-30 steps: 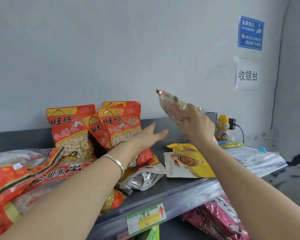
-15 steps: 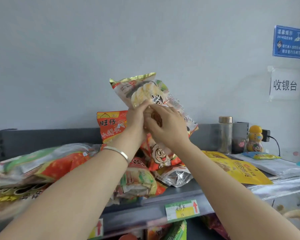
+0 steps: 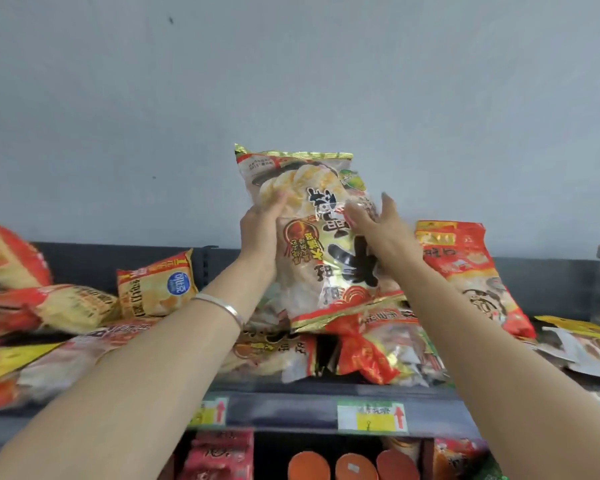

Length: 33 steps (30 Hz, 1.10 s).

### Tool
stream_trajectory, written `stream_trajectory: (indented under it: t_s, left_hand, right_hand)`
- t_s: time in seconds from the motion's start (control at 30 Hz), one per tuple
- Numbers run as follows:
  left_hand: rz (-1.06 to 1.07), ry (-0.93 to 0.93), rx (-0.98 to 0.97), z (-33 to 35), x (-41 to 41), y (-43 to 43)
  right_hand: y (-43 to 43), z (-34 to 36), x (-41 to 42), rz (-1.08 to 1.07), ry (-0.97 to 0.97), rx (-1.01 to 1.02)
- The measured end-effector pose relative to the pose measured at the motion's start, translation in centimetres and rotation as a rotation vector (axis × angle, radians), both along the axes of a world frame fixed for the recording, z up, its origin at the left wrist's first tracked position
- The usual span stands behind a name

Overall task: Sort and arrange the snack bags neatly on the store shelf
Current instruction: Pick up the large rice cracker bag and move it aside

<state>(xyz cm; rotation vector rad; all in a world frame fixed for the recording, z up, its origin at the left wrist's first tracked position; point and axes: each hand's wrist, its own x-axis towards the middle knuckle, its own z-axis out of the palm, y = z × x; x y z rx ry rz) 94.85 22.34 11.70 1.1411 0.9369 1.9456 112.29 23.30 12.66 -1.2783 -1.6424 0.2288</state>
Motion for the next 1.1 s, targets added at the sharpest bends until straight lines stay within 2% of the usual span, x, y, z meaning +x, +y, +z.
stream_trajectory:
  t_s: [0.17, 0.3, 0.47, 0.57, 0.73, 0.97, 1.1]
  left_hand:
    - [0.201, 0.108, -0.073, -1.6, -11.6, -4.5]
    - [0.362, 0.209, -0.060, -3.0, -18.8, -7.6]
    - [0.413, 0.207, -0.179, -4.2, -25.3, -8.0]
    - [0.413, 0.166, -0.240, -5.2, -28.1, -7.5]
    - [0.396, 0.217, -0.265, -6.4, -31.6, -6.2]
    - [0.493, 0.383, -0.331, -6.0, -36.3, -3.8]
    - [0.523, 0.523, -0.387, -7.3, -38.3, -2.7]
  right_hand:
    - [-1.8, -0.8, -9.4, 0.383, 0.343, -0.200]
    - [-3.0, -2.3, -16.7, 0.568, 0.390, -0.274]
    - [-0.9, -4.0, -24.2, 0.549, 0.331, -0.313]
    - [-0.4, -4.5, -27.7, 0.536, 0.370, -0.297]
    - [1.4, -4.8, -32.4, 0.472, 0.408, -0.244]
    - [5.8, -3.0, -37.0, 0.366, 0.473, -0.078]
    - [7.6, -3.2, -38.8, 0.329, 0.514, -0.057]
